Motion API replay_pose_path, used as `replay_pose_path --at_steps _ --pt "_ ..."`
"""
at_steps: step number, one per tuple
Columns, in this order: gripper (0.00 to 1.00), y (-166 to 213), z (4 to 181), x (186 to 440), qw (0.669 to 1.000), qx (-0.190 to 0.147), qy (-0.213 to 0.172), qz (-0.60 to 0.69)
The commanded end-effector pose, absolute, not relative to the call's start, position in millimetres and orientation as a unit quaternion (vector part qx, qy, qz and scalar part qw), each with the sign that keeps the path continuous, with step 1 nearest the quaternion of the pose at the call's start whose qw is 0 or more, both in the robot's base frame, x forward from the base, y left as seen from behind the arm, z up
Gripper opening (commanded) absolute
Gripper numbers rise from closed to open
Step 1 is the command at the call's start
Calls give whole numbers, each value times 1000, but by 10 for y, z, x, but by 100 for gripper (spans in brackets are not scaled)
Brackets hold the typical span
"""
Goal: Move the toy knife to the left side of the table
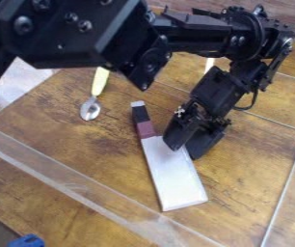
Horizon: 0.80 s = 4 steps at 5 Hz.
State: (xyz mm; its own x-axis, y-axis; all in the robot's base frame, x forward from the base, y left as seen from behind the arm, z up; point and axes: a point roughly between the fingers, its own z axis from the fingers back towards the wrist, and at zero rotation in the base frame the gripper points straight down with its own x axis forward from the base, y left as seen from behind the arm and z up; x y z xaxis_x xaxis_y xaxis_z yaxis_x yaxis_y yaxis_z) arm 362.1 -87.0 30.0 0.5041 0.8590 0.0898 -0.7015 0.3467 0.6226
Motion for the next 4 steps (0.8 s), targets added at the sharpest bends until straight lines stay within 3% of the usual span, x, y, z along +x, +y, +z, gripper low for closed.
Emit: replay_pose_path --at_steps 1,2,4 --pt "0 -670 396 3719 800 298 114 509" --pt "100 -618 414 3692 794 303 119 514" --pt "100 -465 451 3639 780 316 120 527"
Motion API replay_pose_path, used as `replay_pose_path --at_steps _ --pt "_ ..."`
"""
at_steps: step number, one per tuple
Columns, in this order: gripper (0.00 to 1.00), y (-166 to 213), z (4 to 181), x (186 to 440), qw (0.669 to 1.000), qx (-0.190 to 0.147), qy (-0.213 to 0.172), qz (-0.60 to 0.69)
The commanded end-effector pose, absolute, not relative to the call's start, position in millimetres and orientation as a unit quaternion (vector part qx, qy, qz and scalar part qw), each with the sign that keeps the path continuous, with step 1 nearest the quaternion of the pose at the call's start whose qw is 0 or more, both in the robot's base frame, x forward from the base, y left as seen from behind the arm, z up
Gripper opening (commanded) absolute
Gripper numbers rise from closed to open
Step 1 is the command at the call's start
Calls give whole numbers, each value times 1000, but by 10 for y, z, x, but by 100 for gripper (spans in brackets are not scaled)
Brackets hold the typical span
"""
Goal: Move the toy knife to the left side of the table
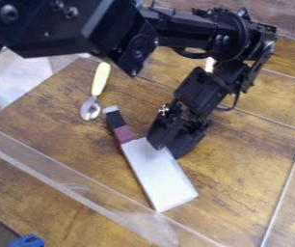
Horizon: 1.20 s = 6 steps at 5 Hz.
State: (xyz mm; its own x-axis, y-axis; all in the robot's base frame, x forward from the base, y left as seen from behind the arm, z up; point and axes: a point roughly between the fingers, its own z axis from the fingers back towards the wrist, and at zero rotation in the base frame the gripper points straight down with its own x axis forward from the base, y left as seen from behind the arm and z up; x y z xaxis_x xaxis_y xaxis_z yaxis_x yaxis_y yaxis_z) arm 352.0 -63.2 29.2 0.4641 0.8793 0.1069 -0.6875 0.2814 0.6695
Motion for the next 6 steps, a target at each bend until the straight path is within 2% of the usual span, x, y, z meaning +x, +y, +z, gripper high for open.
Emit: replay_pose_path --at_steps 1,2,3,4,6 --pt "100 -356 440 3611 772 324 118 533" --pt "0 -216 477 3566 764 334 107 542" --pt "0 -108 503 3545 762 330 107 547" --pt "100 -52 527 3512 757 330 118 551" --pt "100 87 517 3464 751 324 137 559"
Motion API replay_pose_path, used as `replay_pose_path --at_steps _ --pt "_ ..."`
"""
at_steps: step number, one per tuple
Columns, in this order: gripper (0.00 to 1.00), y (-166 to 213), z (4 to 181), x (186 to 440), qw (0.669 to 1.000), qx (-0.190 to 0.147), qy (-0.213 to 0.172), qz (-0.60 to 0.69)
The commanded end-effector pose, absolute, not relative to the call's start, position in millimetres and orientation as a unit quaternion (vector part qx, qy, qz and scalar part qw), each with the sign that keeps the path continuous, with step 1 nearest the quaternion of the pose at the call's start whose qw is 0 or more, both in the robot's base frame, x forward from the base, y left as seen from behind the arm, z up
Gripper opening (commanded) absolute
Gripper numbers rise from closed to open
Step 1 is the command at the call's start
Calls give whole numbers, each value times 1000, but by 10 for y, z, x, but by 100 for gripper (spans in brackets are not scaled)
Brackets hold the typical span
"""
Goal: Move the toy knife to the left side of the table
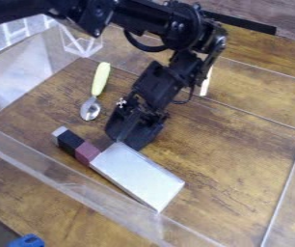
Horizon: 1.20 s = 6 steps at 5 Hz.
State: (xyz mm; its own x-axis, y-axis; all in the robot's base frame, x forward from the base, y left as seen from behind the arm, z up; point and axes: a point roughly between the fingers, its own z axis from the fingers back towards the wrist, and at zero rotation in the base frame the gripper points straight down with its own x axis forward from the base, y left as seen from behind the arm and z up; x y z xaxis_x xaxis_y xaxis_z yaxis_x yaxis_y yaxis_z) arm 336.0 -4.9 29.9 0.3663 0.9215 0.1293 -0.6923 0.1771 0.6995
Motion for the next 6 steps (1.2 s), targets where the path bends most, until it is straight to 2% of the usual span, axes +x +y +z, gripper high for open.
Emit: replay_pose_path --at_steps 1,2,5,6 --pt "100 161 493 3448 749 319 144 563" --pt "0 228 537 3408 747 312 140 570" --pt "0 277 746 3314 753 277 112 586" --pt "0 285 899 3280 759 247 96 595"
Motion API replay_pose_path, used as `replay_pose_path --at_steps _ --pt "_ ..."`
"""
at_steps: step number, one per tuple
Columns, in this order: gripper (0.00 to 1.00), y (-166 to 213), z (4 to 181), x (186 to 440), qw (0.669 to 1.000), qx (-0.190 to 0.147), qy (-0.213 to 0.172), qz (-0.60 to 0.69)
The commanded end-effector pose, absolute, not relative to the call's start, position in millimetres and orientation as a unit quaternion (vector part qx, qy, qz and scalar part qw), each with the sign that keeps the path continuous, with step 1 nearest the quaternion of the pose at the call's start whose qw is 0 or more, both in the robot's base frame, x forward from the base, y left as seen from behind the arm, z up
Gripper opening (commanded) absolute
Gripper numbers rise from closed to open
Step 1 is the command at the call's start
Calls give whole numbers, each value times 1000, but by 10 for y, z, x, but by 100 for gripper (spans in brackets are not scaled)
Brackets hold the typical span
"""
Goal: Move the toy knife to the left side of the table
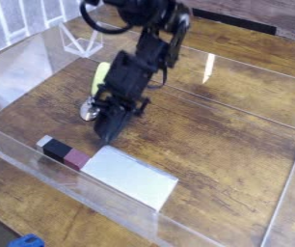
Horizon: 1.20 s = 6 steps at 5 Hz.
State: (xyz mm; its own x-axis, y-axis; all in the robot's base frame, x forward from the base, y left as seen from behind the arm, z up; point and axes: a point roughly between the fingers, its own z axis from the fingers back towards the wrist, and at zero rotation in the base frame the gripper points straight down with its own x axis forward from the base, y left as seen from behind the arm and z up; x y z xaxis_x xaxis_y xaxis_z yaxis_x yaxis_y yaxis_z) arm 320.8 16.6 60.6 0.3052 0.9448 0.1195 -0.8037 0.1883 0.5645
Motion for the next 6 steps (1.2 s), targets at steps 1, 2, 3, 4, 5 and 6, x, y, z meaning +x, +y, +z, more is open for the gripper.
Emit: replay_pose_path --at_steps 1,2,3,4,5,6 --pt "0 279 1087 3244 761 222 68 606" --pt "0 303 1207 3187 779 176 53 600" --pt "0 326 1298 3130 799 134 42 585" --pt "0 340 1382 3064 819 117 48 560" --pt "0 333 1402 3001 824 110 57 553" --pt "0 325 1413 2944 830 102 67 545"
